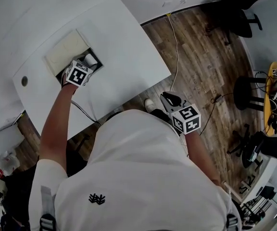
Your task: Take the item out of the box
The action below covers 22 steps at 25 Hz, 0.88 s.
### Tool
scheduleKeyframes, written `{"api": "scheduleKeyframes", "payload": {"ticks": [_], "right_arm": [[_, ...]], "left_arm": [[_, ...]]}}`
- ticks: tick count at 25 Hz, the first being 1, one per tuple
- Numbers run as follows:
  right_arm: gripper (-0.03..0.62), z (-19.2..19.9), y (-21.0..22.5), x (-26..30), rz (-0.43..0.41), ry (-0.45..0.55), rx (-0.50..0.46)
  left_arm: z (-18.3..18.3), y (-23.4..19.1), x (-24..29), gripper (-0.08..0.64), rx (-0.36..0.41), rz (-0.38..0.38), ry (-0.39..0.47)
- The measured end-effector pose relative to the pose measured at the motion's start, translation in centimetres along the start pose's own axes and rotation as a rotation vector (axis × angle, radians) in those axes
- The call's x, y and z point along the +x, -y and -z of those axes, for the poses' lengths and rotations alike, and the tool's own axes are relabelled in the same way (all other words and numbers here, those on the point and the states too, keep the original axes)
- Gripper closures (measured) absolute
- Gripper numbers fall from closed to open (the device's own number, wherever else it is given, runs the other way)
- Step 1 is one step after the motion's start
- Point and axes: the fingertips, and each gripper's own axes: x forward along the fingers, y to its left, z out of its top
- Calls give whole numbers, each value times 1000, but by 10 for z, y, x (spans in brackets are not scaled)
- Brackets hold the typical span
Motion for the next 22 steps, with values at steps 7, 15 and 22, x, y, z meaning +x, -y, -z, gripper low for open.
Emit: {"api": "scheduleKeyframes", "payload": {"ticks": [7,15,22], "right_arm": [[577,-10,11,-1,-98,-5,-76],[584,-14,23,2,-229,-30,-184],[584,-6,37,-2,-316,-65,-266]], "left_arm": [[-7,0,-37,282,-93,-82,40],[-26,36,-80,282,-171,-151,111],[-46,93,-112,282,-206,-181,167]]}}
